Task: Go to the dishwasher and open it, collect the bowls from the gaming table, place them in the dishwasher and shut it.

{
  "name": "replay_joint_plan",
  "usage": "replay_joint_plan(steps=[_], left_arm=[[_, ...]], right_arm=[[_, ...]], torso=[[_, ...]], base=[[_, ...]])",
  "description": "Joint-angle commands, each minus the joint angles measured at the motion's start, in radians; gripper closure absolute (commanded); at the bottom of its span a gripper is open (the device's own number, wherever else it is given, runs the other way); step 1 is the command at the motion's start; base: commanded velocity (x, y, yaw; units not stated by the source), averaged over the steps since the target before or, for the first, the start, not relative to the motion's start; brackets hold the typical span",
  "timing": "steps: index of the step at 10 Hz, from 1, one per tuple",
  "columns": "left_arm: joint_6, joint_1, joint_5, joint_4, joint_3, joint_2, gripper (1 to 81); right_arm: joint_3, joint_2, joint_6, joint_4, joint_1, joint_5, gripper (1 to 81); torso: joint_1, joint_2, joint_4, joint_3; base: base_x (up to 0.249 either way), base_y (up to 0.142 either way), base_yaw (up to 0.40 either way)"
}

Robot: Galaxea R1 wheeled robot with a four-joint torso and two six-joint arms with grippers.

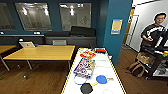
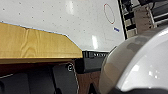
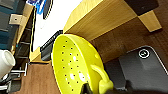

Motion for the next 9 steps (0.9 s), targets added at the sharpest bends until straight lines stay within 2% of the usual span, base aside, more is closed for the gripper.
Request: replay_joint_plan(steps=[1,6,9], left_arm=[[0.001,0.008,-0.044,0.082,0.039,-0.043,81.1],[0.001,0.151,-0.137,0.152,-0.002,-0.031,81.1],[0.011,0.206,-0.165,0.158,-0.014,-0.032,81.1]], right_arm=[[0.002,-0.027,0.001,-0.036,0.043,-0.017,81.1],[-0.080,0.082,0.001,-0.055,0.035,-0.040,81.1],[-0.126,0.122,0.001,-0.055,0.035,-0.042,81.1]], torso=[[0.000,0.000,0.000,0.000],[-0.001,0.000,0.000,0.001],[0.000,0.000,0.000,0.001]], base=[[0.000,0.000,0.000],[0.000,0.000,0.000],[-0.078,0.000,0.000]])
